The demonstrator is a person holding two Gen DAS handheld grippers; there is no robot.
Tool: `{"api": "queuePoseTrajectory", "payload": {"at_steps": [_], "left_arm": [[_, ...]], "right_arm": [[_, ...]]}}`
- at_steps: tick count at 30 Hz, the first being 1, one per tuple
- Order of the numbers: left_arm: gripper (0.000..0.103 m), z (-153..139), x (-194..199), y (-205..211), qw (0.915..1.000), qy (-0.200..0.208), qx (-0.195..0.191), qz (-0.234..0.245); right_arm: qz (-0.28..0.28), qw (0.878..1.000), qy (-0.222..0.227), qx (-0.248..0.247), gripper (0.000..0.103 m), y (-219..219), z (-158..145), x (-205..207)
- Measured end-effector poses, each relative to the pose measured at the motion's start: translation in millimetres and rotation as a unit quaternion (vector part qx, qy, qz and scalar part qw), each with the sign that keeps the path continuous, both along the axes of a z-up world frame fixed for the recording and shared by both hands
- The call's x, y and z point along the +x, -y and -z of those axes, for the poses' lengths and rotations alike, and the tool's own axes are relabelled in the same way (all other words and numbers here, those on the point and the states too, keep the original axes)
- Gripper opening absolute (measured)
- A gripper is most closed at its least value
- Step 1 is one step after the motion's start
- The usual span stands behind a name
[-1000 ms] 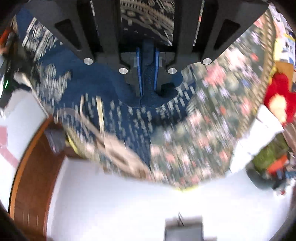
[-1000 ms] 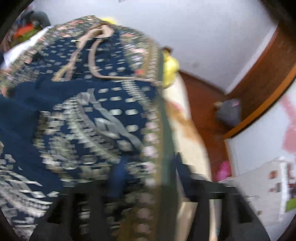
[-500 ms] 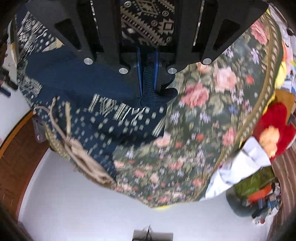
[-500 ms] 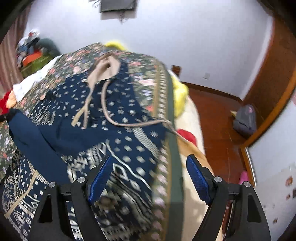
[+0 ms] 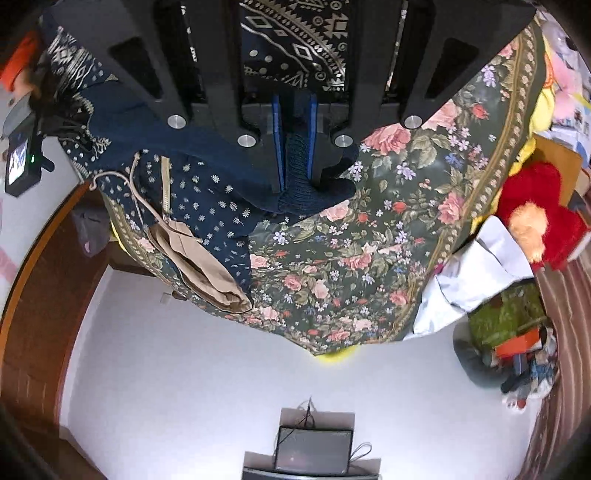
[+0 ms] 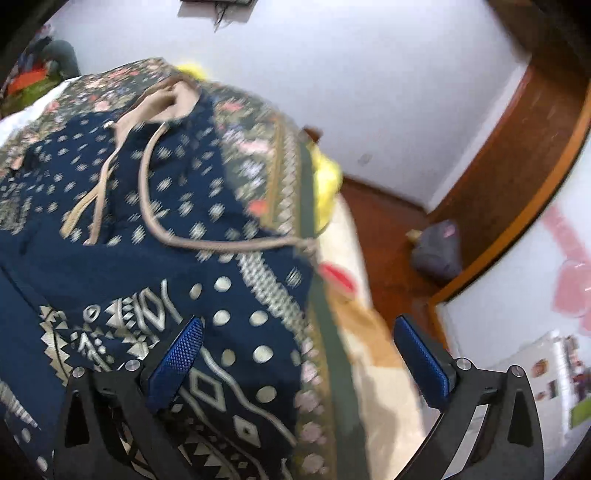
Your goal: Fold large clothes
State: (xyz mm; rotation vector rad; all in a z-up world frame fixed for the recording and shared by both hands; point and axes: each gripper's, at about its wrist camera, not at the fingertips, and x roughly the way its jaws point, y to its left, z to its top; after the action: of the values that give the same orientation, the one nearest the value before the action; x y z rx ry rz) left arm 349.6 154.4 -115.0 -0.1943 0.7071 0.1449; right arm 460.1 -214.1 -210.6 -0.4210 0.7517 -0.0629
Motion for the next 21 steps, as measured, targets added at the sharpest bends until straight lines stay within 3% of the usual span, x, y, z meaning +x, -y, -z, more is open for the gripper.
{"api": "queuePoseTrajectory", "payload": {"at_steps": [2, 4, 8, 10, 13, 14, 17, 21], "left_arm": [[0.01, 12.5, 8.9, -9.4, 0.9996, -0.022, -0.011, -0.016], [0.01, 32.8, 18.9, -21.7, 0.9975, -0.057, -0.022, -0.035], [0.01, 100.9, 36.7, -53.2, 0.98, -0.159, -0.108, -0.051], [0.012, 128.2, 37.2, -52.0, 0.9731, -0.192, -0.122, -0.036], [0.013, 133.5, 35.9, -37.7, 0.9776, -0.196, -0.075, -0.009], [0.014, 128.7, 36.0, -30.6, 0.9798, -0.195, -0.046, 0.003], [0.02, 111.6, 36.1, -22.8, 0.9819, -0.188, -0.01, 0.022], [0.044, 81.3, 23.0, -24.8, 0.9879, -0.153, 0.015, 0.015]], "right_arm": [[0.034, 0.999, 0.024, -0.002, 0.1, 9.7, -11.2, 4.5], [0.055, 0.998, -0.001, 0.04, 0.099, 29.3, -16.6, 15.7], [0.052, 0.992, -0.058, 0.098, 0.098, 54.4, -12.0, 27.3], [0.039, 0.993, -0.056, 0.095, 0.098, 54.3, -14.1, 22.2], [0.018, 0.993, -0.055, 0.1, 0.098, 51.5, -18.7, 12.8], [0.009, 0.993, -0.056, 0.101, 0.098, 49.9, -21.0, 8.7], [-0.02, 0.993, -0.051, 0.104, 0.098, 44.1, -34.1, -6.9], [-0.07, 0.991, -0.035, 0.109, 0.099, 39.1, -54.0, -35.8]]}}
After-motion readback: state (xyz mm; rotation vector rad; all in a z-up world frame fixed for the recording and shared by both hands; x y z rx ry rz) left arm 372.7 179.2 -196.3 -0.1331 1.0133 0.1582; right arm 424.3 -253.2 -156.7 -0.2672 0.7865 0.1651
